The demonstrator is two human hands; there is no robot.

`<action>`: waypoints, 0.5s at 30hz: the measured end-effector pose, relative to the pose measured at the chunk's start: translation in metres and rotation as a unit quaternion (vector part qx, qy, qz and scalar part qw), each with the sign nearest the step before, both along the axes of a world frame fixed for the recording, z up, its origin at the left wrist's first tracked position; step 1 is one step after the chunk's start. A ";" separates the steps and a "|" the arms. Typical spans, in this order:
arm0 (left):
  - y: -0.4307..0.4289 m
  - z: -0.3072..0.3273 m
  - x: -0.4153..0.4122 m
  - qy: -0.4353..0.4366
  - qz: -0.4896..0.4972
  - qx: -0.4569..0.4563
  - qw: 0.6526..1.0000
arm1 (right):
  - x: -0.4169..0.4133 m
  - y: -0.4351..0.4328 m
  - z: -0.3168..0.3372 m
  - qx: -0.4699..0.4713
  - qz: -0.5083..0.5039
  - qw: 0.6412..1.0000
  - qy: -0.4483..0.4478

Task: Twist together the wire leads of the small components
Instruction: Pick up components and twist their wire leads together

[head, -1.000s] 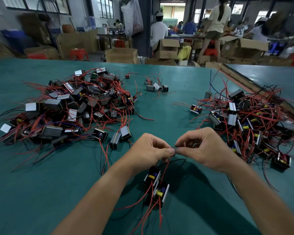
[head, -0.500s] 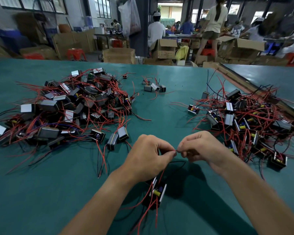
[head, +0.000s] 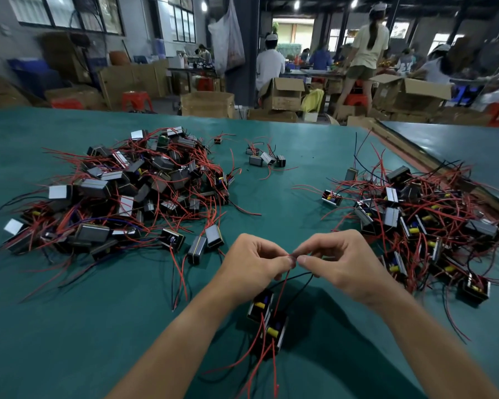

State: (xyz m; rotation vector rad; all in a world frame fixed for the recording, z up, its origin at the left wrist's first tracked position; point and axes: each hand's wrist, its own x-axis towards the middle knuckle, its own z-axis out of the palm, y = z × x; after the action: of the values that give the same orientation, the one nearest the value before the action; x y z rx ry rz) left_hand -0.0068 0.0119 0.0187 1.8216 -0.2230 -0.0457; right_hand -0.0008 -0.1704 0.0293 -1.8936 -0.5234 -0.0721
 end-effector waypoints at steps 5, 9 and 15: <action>0.004 0.002 0.000 0.022 -0.014 0.001 1.000 | 0.002 0.002 -0.004 -0.017 -0.023 0.999 -0.043; 0.005 0.002 -0.001 0.029 -0.023 0.009 0.999 | 0.002 0.002 -0.004 -0.048 -0.030 0.997 -0.055; 0.001 -0.002 -0.002 0.011 -0.020 0.021 1.000 | 0.001 -0.003 -0.001 -0.131 -0.008 0.990 -0.047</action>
State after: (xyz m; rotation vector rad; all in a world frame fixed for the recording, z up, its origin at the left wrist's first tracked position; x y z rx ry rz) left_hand -0.0091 0.0125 0.0169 1.8573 -0.2442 -0.0985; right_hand 0.0005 -0.1733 0.0283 -2.1584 -0.6043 -0.1086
